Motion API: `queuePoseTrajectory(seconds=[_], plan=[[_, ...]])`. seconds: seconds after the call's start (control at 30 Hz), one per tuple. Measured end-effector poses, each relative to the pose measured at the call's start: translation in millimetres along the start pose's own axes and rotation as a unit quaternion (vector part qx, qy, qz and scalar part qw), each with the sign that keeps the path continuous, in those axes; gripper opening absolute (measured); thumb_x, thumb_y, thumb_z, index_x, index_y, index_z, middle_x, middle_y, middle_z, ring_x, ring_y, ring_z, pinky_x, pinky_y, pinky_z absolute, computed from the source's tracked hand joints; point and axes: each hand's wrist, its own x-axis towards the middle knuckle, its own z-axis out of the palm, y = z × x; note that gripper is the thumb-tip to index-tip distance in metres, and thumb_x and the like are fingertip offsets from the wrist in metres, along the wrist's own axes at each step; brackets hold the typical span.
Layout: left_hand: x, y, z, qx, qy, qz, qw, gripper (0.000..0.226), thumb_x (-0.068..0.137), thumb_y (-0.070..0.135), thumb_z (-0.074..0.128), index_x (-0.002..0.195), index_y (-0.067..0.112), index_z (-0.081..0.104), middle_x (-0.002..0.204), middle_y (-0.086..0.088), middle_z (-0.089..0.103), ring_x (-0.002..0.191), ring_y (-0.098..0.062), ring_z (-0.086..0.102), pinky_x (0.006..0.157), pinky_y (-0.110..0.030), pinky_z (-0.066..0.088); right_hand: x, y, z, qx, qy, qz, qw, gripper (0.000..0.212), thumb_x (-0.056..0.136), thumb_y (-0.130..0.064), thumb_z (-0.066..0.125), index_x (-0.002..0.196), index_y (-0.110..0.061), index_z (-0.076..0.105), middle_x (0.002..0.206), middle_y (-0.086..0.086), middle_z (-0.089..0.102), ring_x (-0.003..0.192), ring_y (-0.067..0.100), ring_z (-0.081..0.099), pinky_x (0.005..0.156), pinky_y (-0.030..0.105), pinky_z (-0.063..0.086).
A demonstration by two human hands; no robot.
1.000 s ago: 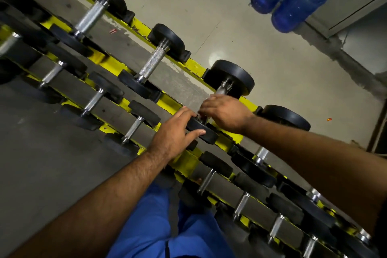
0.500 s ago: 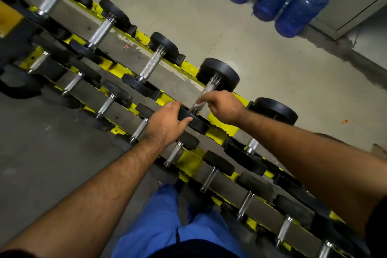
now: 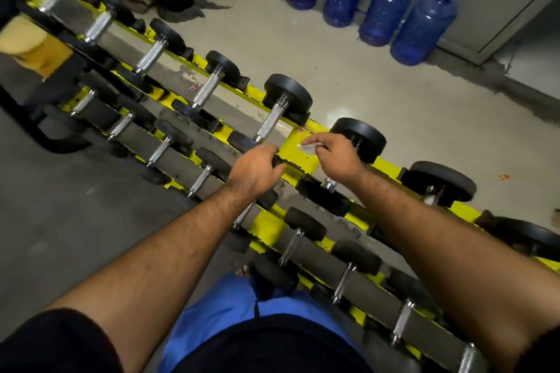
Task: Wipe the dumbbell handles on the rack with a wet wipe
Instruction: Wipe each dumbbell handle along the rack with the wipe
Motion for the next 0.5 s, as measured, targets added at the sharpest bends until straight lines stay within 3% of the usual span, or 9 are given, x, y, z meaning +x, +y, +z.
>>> queuePoseTrajectory(seconds=[0.17,0.23,0.37,0.5], plan=[[-17.0,32.1,20.3,0.019,-0.044,0.048,0.998,0.041,0.093,0.038,0.059,0.125,0.013,0.059,0.125,-0.011,0.062,0.118,-0.031,0.057,0.095,-0.04,0.048,-48.4,21.9,-18.5,0.015,0.045,0.045,0.998,0.04,0.09,0.0,0.044,0.102,-0.021,0.076,0.117,0.001,0.071,0.112,0.014,0.061,0.096,0.025,0.046],[-21.5,41.0,32.2,0.016,-0.056,0.07,0.996,0.039,0.094,0.037,0.059,0.123,0.012,0.06,0.124,-0.011,0.062,0.116,-0.032,0.057,0.095,-0.042,0.048,-64.1,31.9,-20.3,0.018,0.074,0.068,0.995,0.04,0.09,0.002,0.045,0.1,-0.022,0.076,0.116,0.001,0.07,0.11,0.013,0.061,0.094,0.024,0.046],[-31.6,55.5,58.5,0.02,-0.062,0.133,0.989,0.035,0.093,0.033,0.061,0.121,0.011,0.056,0.122,-0.011,0.056,0.11,-0.033,0.056,0.088,-0.042,0.047,-85.7,55.0,-18.2,0.009,0.125,0.085,0.988,0.043,0.085,0.002,0.047,0.095,-0.031,0.072,0.106,-0.005,0.072,0.103,0.014,0.064,0.096,0.035,0.051],[-39.7,67.5,78.8,0.029,-0.044,0.167,0.985,0.041,0.091,0.032,0.062,0.126,0.012,0.055,0.119,-0.01,0.056,0.111,-0.029,0.054,0.09,-0.044,0.05,-95.2,68.7,-17.3,0.001,0.14,0.082,0.987,0.04,0.087,0.0,0.048,0.101,-0.028,0.074,0.109,-0.007,0.073,0.103,0.011,0.065,0.095,0.035,0.052]])
